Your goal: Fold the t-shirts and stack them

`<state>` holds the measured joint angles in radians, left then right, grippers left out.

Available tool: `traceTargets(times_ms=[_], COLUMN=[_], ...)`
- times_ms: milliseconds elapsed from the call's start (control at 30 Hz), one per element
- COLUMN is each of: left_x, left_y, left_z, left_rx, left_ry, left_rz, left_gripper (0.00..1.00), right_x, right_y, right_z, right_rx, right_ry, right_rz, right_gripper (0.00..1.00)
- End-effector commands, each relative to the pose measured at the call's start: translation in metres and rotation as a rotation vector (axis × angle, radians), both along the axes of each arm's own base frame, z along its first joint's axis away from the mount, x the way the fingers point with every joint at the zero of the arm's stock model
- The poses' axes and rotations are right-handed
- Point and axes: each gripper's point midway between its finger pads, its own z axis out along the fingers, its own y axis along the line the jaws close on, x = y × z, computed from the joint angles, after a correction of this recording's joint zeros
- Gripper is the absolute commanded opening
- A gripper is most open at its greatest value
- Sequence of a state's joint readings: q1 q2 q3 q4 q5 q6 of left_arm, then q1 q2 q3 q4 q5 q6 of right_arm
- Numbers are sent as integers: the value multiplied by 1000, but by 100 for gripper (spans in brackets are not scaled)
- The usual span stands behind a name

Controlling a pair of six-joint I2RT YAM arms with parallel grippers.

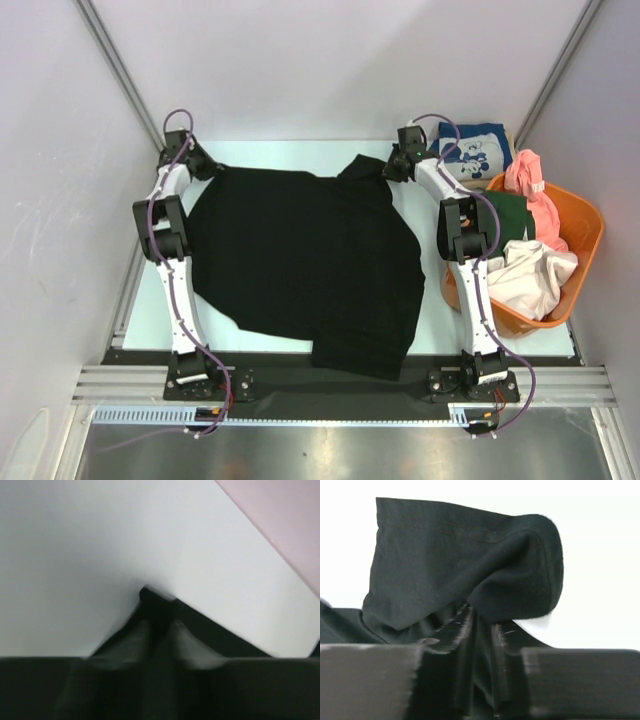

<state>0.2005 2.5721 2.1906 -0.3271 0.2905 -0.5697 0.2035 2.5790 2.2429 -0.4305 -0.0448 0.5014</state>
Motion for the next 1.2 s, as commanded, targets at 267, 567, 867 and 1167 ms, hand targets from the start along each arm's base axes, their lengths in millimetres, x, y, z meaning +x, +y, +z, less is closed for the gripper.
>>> traceTargets(times_ms=[267, 567, 867, 1167], left_x=[8, 0, 35, -84], left_y=[37, 111, 90, 77], left_z=[84, 97, 99, 149], left_rx=[59, 29, -106, -14], left_ry=[-190, -218, -261, -147], left_rz=[176, 511, 325, 417], left_gripper=[1, 0, 68, 77], right_x=[55, 103, 104, 22], right_y=[2, -8, 12, 4], right_z=[75, 127, 162, 218], right_rx=[-76, -179, -271, -236], right_ry=[-297, -617, -758, -632], right_rz=[76, -37, -108, -160], right_gripper=[0, 0, 99, 100])
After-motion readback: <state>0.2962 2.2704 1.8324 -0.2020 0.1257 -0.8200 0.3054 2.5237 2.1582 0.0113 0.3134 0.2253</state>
